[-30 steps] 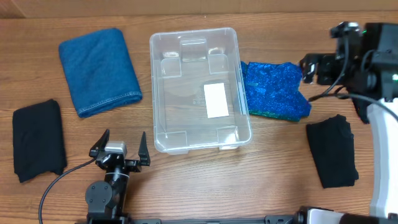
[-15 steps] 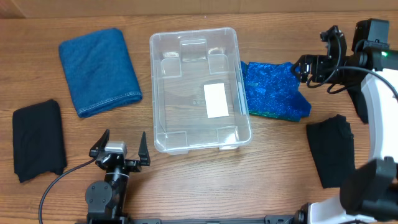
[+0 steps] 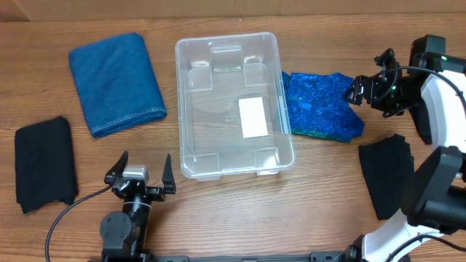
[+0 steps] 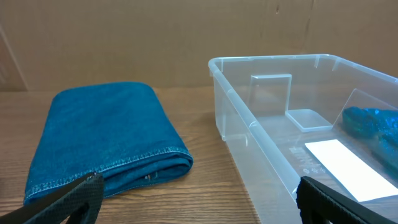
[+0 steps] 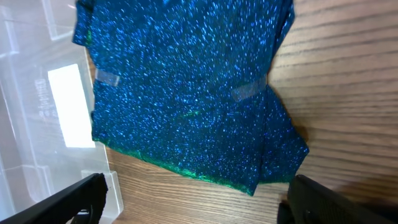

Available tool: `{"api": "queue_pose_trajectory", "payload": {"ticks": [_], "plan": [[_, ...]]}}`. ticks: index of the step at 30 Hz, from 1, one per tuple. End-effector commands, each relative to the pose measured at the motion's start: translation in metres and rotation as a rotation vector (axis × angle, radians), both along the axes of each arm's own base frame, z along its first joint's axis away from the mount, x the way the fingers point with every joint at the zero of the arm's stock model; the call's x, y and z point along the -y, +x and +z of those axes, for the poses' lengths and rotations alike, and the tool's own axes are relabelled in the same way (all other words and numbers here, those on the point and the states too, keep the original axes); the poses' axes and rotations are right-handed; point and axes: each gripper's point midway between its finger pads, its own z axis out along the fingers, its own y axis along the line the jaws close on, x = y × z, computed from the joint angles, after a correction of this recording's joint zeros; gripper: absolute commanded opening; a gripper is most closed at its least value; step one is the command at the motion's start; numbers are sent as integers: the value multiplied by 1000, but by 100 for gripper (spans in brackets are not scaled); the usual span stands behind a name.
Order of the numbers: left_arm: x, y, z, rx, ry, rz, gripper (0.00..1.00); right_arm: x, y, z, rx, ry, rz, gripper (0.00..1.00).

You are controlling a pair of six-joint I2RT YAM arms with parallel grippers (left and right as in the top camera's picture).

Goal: Pack container
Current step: 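Reach the right gripper to the sparkly blue cloth and grasp it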

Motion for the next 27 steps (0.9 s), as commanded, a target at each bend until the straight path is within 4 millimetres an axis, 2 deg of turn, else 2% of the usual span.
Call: {"api": "queue_pose_trajectory", "payload": {"ticks": [1, 8, 16, 27], "plan": [[1, 0, 0, 7, 18, -7, 100, 0, 5, -8, -10, 6, 16, 100], [1, 0, 0, 7, 18, -7, 100, 0, 7, -44, -78, 23, 43, 100], [1, 0, 0, 7, 18, -7, 100, -1, 11, -70, -113, 42, 46, 100], [0, 0, 0, 7, 19, -3, 100, -9, 24, -68, -34, 79, 99, 100]]}}
